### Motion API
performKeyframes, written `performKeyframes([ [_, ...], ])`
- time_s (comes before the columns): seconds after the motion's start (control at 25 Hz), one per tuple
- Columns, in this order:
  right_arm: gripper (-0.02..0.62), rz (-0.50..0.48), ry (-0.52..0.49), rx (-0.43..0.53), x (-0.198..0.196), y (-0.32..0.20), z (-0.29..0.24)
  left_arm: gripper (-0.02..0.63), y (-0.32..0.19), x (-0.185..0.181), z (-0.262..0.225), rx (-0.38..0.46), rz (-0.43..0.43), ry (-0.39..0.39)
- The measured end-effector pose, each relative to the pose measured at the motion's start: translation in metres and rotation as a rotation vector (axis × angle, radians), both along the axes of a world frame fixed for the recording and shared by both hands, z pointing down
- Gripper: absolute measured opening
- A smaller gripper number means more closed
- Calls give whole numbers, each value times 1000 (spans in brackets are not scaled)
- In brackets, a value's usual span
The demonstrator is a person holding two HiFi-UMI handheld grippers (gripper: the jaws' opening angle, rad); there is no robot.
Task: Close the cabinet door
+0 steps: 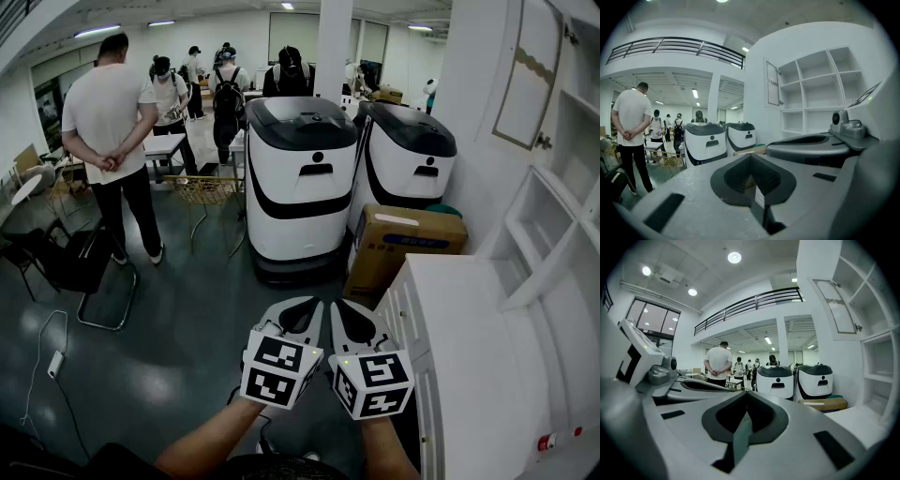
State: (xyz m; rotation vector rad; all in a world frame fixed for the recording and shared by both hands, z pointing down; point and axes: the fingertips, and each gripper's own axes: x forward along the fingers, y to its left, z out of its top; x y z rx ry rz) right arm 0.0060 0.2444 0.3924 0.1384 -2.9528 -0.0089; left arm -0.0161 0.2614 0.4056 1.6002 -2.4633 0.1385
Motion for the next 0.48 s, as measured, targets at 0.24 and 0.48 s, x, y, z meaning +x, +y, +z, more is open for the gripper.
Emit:
performKeyframes([
  [0.24,20,6,5,-6,-12,15,1,11,15,-11,0,4,6,-3],
  [0.48,21,12,10,-5,-27,34,1,11,33,-24,-2,17,19,1],
])
